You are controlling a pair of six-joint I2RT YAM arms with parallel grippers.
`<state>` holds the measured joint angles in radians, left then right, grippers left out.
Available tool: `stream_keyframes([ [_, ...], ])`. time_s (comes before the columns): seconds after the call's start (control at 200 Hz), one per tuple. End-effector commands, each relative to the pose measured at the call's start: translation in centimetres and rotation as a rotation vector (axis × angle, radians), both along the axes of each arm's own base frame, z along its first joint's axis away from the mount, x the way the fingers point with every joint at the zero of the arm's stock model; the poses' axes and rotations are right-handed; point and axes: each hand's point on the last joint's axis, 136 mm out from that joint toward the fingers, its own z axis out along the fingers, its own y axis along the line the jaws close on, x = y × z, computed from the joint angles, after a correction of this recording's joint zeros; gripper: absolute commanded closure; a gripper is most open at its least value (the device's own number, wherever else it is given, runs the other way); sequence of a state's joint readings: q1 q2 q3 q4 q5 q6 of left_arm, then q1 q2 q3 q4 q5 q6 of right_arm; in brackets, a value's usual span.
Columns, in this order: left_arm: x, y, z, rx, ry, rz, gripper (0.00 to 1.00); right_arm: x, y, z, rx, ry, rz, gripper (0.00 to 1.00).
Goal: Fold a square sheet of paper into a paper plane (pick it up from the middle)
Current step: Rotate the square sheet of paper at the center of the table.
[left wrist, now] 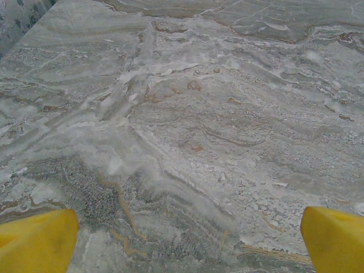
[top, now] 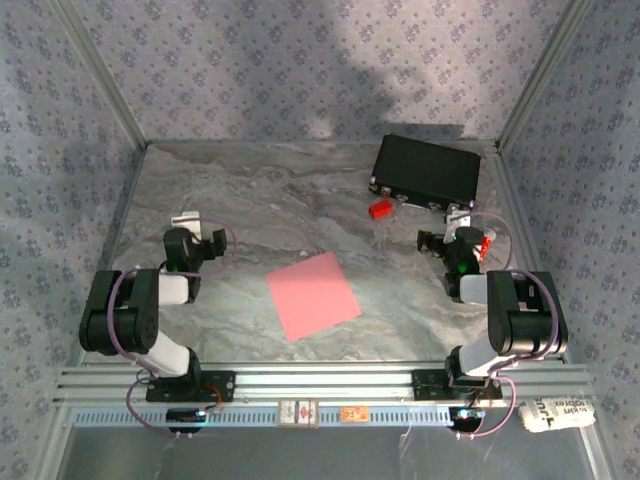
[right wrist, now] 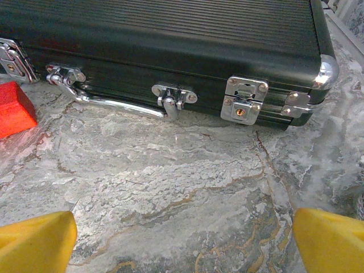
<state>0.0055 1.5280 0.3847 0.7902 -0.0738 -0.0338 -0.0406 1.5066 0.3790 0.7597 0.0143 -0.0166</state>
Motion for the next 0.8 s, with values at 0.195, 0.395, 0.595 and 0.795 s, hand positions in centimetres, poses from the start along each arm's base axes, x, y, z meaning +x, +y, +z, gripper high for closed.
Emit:
stream_keyframes([
  [0.195, 1.1, -0.2, 1.4, 0.003, -0.053, -0.019, 0.0, 0.8, 0.0, 0.7, -0.011, -0.024, 0.005, 0.01],
  [0.395, 0.9, -0.4, 1.5, 0.003, -0.068, -0.033, 0.0, 0.8, 0.0, 0.7, -0.006, -0.024, 0.011, 0.01],
  [0.595, 0.3, -0.8, 2.2, 0.011, -0.093, -0.049, 0.0, 0.7, 0.6, 1.0, -0.024, -0.032, 0.034, 0.01],
  [0.795, -1.4, 0.0, 4.5, 0.004, -0.146, 0.005, 0.0, 0.8, 1.3, 2.5, -0.01, 0.006, 0.078, 0.01],
])
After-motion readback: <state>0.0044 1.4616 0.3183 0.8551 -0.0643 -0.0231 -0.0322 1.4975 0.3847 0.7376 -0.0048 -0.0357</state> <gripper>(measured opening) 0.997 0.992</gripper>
